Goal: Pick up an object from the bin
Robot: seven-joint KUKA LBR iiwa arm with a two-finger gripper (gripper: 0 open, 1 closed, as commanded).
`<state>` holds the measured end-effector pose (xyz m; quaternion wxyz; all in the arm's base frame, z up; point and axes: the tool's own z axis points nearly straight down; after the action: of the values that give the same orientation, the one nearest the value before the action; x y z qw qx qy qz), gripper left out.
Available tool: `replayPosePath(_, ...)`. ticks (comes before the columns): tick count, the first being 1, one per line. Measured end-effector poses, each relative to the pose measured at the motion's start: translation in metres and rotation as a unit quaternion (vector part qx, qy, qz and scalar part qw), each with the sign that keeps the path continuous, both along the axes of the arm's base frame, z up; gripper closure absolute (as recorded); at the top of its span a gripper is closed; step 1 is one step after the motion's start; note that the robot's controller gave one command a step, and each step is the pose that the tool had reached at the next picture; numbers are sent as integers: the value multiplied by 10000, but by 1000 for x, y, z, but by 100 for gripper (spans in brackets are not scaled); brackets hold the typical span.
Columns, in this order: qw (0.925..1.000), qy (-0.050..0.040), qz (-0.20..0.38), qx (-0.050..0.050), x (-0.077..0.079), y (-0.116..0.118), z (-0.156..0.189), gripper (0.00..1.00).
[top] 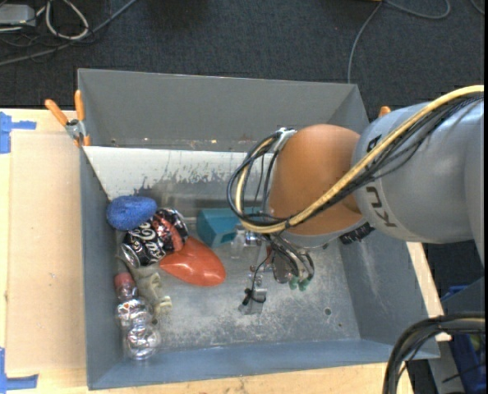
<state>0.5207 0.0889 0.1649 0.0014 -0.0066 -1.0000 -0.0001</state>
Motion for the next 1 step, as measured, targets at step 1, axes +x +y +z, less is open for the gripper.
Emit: replayPosePath(1, 10000, 0, -1, 0, 0, 0, 0, 0)
